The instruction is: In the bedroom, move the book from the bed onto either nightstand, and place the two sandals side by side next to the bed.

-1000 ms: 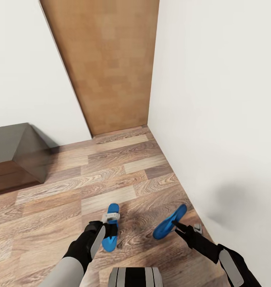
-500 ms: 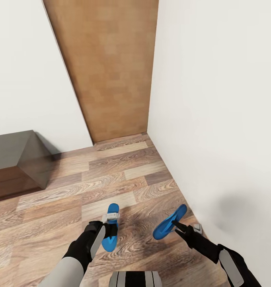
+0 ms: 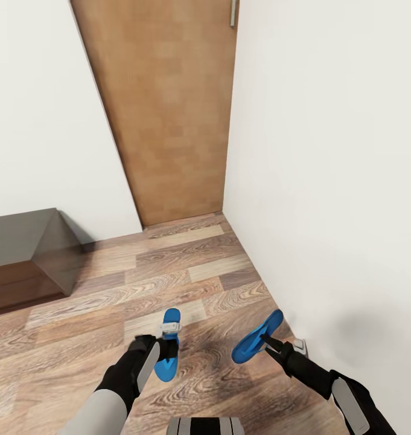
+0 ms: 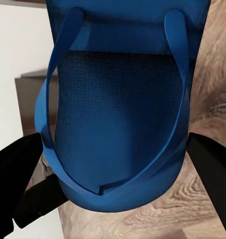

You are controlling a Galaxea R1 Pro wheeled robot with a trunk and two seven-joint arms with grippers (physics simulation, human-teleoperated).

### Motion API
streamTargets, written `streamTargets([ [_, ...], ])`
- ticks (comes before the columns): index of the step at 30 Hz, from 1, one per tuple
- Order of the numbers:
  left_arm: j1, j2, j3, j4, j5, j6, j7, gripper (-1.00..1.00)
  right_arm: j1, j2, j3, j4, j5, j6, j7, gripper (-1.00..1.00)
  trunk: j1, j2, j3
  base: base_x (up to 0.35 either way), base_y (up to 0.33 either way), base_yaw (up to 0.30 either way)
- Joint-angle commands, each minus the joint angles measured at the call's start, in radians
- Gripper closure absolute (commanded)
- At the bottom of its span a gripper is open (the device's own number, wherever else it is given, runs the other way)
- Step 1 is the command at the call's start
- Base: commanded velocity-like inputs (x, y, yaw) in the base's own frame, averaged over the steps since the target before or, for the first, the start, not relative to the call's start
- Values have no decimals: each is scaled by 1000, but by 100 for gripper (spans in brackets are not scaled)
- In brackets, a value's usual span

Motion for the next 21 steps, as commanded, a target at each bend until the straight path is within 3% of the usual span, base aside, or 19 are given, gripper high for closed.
streamTargets([
  [1,0,0,2,-1,9,5,7,100,0,0,-1,0,-1,5,1,100,-1,0,3,0,0,0],
  [6,0,2,5,-1,9,4,5,100,0,0,-1,0,-1,5,1,100,-3,1,23,0,0,0],
  [8,0,15,8,-1,10,3,-15,100,0,0,-1,0,-1,5,2,100,-4,2,30,0,0,0],
  [11,0,58,11,-1,17,3,-125,100,0,0,-1,0,-1,5,2,100,-5,2,42,0,0,0],
  [12,1,95,13,-1,22,3,-254,100,0,0,-1,0,-1,5,2,100,-6,3,46,0,0,0],
  [16,2,197,17,0,29,-1,-472,100,0,0,-1,0,-1,5,2,100,-7,3,57,0,0,0],
  [19,4,255,25,28,31,-26,-554,100,0,0,-1,0,-1,5,3,100,-7,3,57,0,0,0],
  [21,6,289,43,88,32,-94,-584,100,0,0,-1,0,-1,5,3,100,-8,4,65,0,0,0],
])
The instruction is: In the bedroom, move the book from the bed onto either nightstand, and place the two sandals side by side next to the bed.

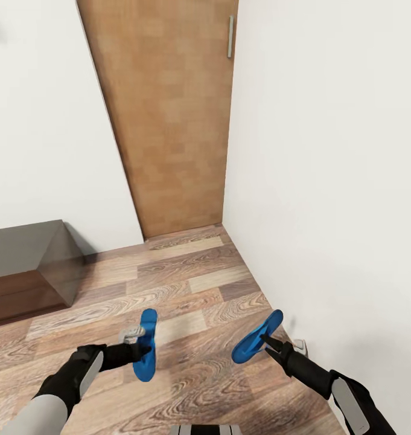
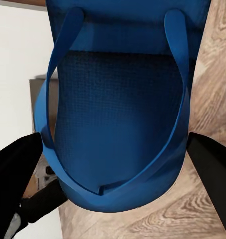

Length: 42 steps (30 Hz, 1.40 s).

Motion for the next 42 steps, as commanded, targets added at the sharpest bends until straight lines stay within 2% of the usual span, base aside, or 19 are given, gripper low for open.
streamTargets([
  [1,0,16,19,37,19,-33,-14,100,0,1,-1,0,-1,5,1,100,-1,0,3,0,0,0],
  [4,1,47,92,151,17,-149,-64,100,0,6,0,0,0,5,-1,100,-2,1,15,0,0,0],
  [6,1,58,125,186,16,-180,-92,100,0,12,0,0,1,5,-1,100,-3,1,23,0,0,0],
  [8,1,92,159,217,16,-200,-127,100,0,16,0,0,2,5,-2,100,-4,2,30,0,0,0],
  [12,1,132,184,321,17,-226,-187,100,0,19,0,1,2,5,-2,100,-6,3,46,0,0,0],
  [16,2,142,191,376,16,-300,-234,100,0,20,0,2,2,4,-3,100,-7,3,61,0,0,0],
  [17,2,142,191,384,15,-313,-239,100,0,20,0,2,2,4,-3,100,-8,4,65,0,0,0],
  [18,3,144,192,442,14,-334,-242,100,0,20,0,2,2,4,-3,100,-8,4,69,0,0,0],
  [22,3,143,191,484,11,-409,-246,100,0,22,1,4,2,4,-4,100,-10,5,84,0,0,0],
  [24,3,144,192,489,11,-421,-264,100,0,24,16,4,2,4,-5,100,-11,5,92,0,0,0],
  [27,3,145,192,491,11,-427,-320,100,0,28,67,6,2,-3,-6,100,-12,6,104,0,0,0],
  [30,3,170,191,492,11,-430,-379,100,0,36,130,9,2,-21,-6,100,-14,7,115,0,0,0],
  [31,3,176,191,492,11,-430,-392,100,0,38,139,9,2,-24,-6,100,-14,7,119,0,0,0],
  [34,3,183,190,493,11,-431,-410,100,0,39,152,10,2,-27,-6,100,-15,8,131,0,0,0],
  [42,3,183,190,494,11,-431,-412,100,0,40,156,11,2,-28,-6,100,-19,10,162,0,0,0],
])
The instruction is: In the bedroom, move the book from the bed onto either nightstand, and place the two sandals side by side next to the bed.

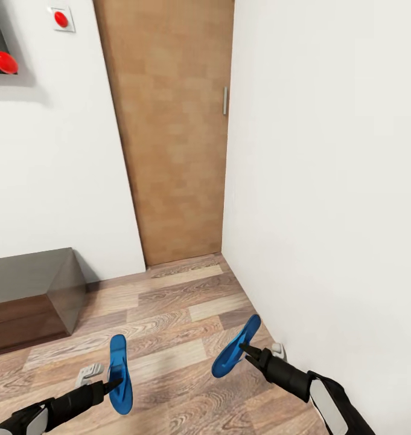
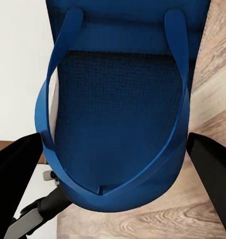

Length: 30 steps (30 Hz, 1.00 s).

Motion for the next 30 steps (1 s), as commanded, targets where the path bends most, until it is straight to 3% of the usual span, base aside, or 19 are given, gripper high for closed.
streamTargets([
  [1,0,0,-6,1,10,5,-3,100,0,0,-1,0,-2,6,1,100,-1,0,3,0,0,0],
  [21,0,-1,-7,2,10,7,-3,100,0,3,-2,0,-3,5,1,100,-10,5,80,0,0,0],
  [30,0,-3,-7,2,10,7,-3,100,0,3,-2,0,-3,4,1,100,-44,68,109,0,0,0],
])
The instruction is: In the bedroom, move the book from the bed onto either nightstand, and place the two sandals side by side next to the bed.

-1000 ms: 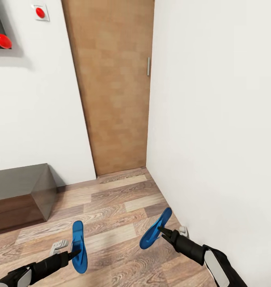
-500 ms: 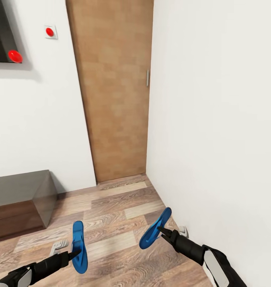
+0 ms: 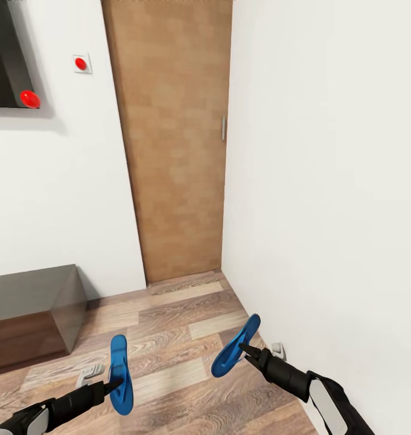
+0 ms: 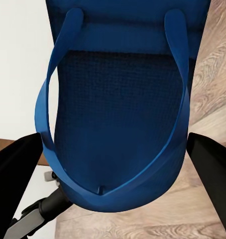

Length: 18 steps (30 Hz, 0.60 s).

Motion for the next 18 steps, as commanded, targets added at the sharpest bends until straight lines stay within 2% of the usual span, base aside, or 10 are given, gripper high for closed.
streamTargets([
  [1,0,0,-6,1,10,5,-3,100,0,0,-1,0,-2,6,1,100,-4,7,2,0,0,0],
  [10,0,0,-6,1,10,6,-4,100,0,0,-1,0,-2,6,1,100,-35,63,27,0,0,18],
  [18,0,0,-6,1,10,8,-4,100,0,0,0,1,-2,6,1,100,-35,63,27,0,0,208],
])
